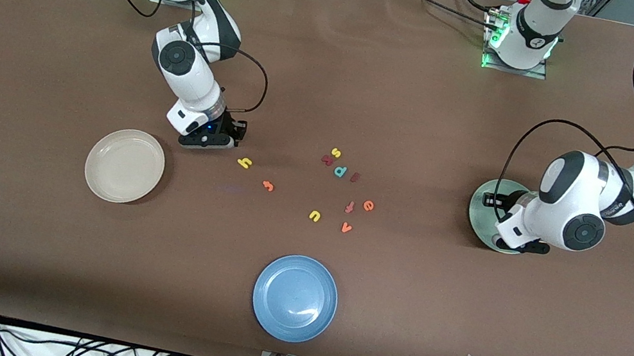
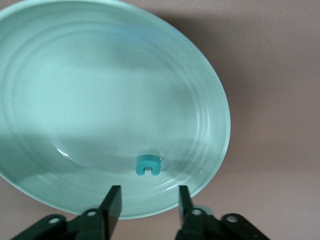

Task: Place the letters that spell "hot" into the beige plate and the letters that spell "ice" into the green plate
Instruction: 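Drop the c on the green plate while the right gripper lifts the ring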

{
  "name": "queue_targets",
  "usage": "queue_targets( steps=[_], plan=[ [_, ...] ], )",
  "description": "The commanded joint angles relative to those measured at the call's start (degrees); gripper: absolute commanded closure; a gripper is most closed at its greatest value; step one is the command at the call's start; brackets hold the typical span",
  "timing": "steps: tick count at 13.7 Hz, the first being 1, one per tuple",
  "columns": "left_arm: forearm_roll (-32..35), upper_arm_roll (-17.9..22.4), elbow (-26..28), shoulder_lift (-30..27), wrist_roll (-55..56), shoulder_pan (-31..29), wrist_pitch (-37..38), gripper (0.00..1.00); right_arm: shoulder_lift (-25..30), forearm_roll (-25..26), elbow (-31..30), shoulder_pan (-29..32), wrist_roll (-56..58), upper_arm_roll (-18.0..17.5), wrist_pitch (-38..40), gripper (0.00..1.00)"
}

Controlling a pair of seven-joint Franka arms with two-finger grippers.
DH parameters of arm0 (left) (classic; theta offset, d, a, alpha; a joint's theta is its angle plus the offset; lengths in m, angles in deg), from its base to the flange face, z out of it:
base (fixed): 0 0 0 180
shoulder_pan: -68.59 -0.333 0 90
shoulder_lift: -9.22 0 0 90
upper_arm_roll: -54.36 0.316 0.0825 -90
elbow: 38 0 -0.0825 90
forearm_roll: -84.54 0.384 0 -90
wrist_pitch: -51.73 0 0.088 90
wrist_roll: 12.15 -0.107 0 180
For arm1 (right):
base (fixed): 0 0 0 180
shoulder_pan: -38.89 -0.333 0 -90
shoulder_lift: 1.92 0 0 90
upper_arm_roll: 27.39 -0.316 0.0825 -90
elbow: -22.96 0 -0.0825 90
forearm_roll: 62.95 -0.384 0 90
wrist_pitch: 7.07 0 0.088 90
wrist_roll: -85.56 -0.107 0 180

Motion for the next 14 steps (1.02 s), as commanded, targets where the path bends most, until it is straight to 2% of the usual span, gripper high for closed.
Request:
queue_targets(
  steps=[1,2,4,6,7,10,12,14],
  plan=[
    [0.73,-0.82,-0.63,-2.88,0.23,-0.17,0.63,0.01,0.42,1.46,-1.35,0.28,-0.46,0.34,-0.98,0.9],
    [-0.67,-1.61,-0.72,-5.5,3.63,0.62,1.5,0.01,0.77,1.46,-1.35,0.28,-0.46,0.34,-0.81,0.91],
    [-3.23,-7.3,-2.29,-7.2,13.11,0.71,3.52,0.01,2.87,1.46,-1.26,0.71,0.59,0.43,0.85,0.91],
    [-3.41,-12.93,-4.14,-6.59,24.62,0.97,2.92,0.01,6.91,1.37,-0.82,3.34,7.24,1.3,7.25,0.91],
    [-4.37,-14.17,-5.19,-5.37,29.29,1.5,1.26,0.01,8.41,1.37,-0.65,4.75,10.06,1.48,9.46,0.91],
    [-5.61,-14.1,-4.86,-2.99,39.67,6.42,-10.41,0.02,10.79,1.37,0.06,8.52,19.37,2.45,12.02,0.91],
    [-5.52,-14.01,-5.2,-0.8,47.74,6.78,-16.21,0.1,10.62,1.28,1.02,11.86,27.45,2.71,11.94,0.9],
    [-1.51,-12.0,-5.38,3.24,59.78,10.27,-27.01,0.1,9.4,1.11,2.6,14.33,33.44,3.76,11.94,0.89]
  ],
)
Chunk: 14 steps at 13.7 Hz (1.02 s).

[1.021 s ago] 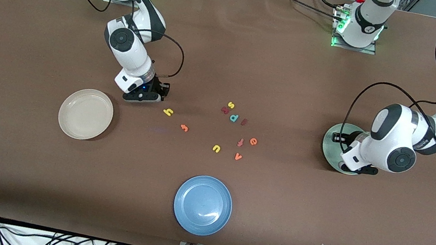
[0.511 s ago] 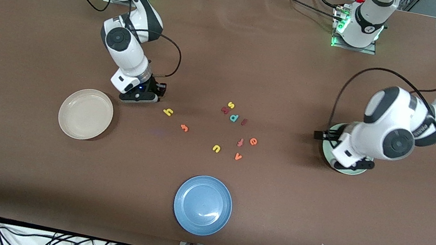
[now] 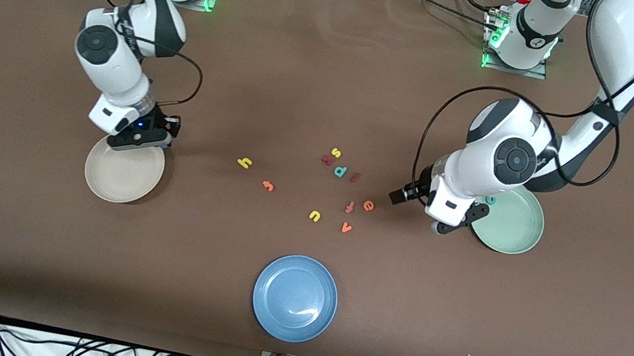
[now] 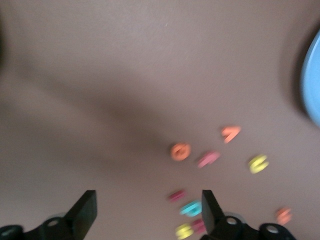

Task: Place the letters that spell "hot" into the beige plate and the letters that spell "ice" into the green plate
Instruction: 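Drop the ring on the white plate while the left gripper reaches the e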

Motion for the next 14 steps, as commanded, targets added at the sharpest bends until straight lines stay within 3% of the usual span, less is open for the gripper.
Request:
queue_targets(
  steps=[1,3,4,5,6,9,14],
  plan=[
    [7.1,4.95,-1.44,5.24,12.77,6.06,-8.03,0.1,-1.66,0.42,2.41,2.67,7.3,0.94,0.65,0.86],
    [11.27,9.8,-1.7,6.65,18.15,12.65,-8.04,0.09,-2.45,0.25,3.29,2.85,7.93,1.56,0.57,0.57],
    [11.36,11.12,-3.53,7.0,18.6,14.51,-7.95,0.09,-2.63,-0.1,3.47,2.85,7.93,1.56,0.57,0.21],
    [11.45,11.92,-4.59,7.79,19.04,16.1,-7.34,0.09,-2.63,-0.19,3.47,2.85,7.93,1.56,0.57,0.0],
    [12.06,13.06,-4.78,7.97,19.57,18.72,-6.47,0.09,-2.63,-0.19,3.56,2.85,7.93,1.56,0.57,0.0],
    [13.3,22.54,-8.02,8.76,19.75,28.84,-4.8,0.08,-2.63,-0.37,3.56,2.67,5.84,1.29,0.65,0.0],
    [14.35,22.83,-9.7,11.48,16.68,29.12,-4.52,0.22,-4.2,-1.51,5.13,-1.88,-13.91,-2.48,0.74,0.0]
  ],
)
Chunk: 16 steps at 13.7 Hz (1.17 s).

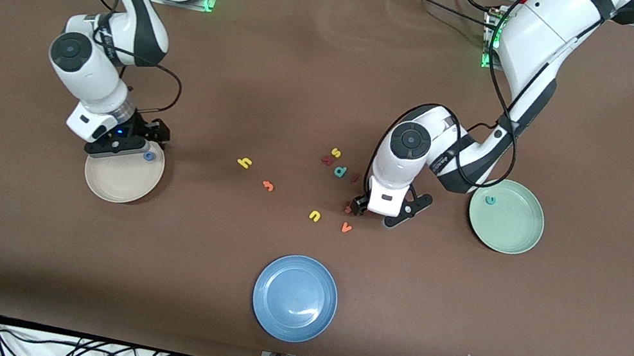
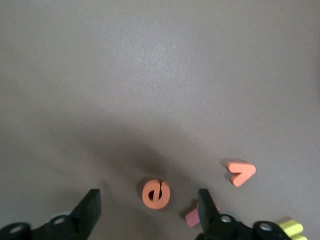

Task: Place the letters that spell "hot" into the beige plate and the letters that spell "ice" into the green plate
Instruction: 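Drop the ring on the white plate while the left gripper reaches the e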

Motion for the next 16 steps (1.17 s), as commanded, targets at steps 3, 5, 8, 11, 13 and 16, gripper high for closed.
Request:
queue_targets(
  steps=[3,5,8,11,13,16],
  plan=[
    [1.99,0.54,-3.03,3.02,-3.29,0.6,1.17,0.22,-3.78,-1.02,5.1,-5.27,-13.92,-2.62,0.74,0.0],
    [1.99,0.54,-3.03,3.11,-3.29,0.68,1.17,0.22,-5.36,-1.02,7.38,-7.98,-18.48,-2.62,1.17,0.0],
    [1.99,0.54,-3.03,3.38,-3.29,0.77,1.08,0.26,-9.13,-0.93,11.87,-11.33,-24.56,-2.62,2.23,0.0],
    [1.73,0.71,-3.03,3.55,-3.03,1.91,1.08,0.32,-10.81,-0.05,12.93,-13.53,-28.44,-2.62,2.23,0.0],
    [1.73,0.72,-3.03,3.55,-2.94,1.91,1.08,0.32,-11.77,0.21,12.67,-13.97,-28.62,-2.53,2.23,0.0],
    [1.64,0.72,-3.03,3.55,-2.76,2.0,1.08,0.35,-12.92,0.65,12.67,-15.29,-29.58,-2.44,2.23,0.01]
  ],
)
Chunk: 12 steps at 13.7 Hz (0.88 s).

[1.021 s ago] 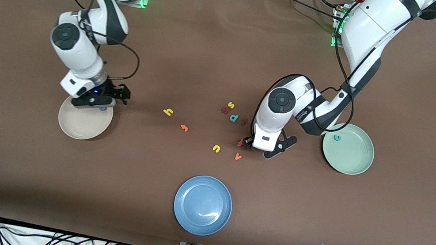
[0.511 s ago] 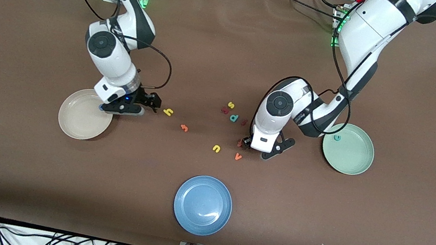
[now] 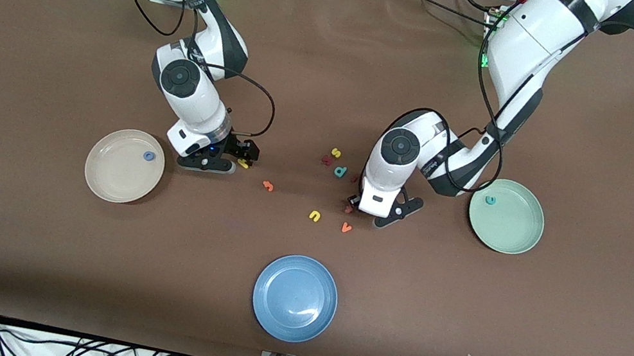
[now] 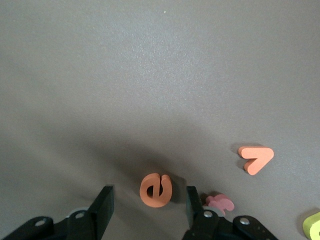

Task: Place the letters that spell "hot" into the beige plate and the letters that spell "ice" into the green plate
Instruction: 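Grasp the e with the left gripper while the right gripper grasps the h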

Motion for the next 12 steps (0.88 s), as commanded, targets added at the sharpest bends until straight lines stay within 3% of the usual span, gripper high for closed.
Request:
queue_targets(
  steps=[1,4,7,12],
  plan=[
    [1.6,0.6,-1.78,0.78,0.26,0.65,1.06,0.37,-1.79,1.22,1.48,-1.15,-2.04,0.34,0.86,0.03],
    [1.69,0.6,-1.78,0.78,0.43,0.3,0.97,0.43,-3.11,3.24,1.57,-2.38,-3.88,0.43,0.6,0.05],
    [1.69,0.6,-1.78,1.04,0.87,0.47,0.8,0.47,-4.25,8.42,1.74,-2.82,-8.01,0.61,0.34,0.05],
    [1.69,0.69,-1.78,1.22,0.87,0.48,0.62,0.75,-4.78,9.84,1.92,-2.91,-8.81,0.61,0.25,0.12]
  ],
)
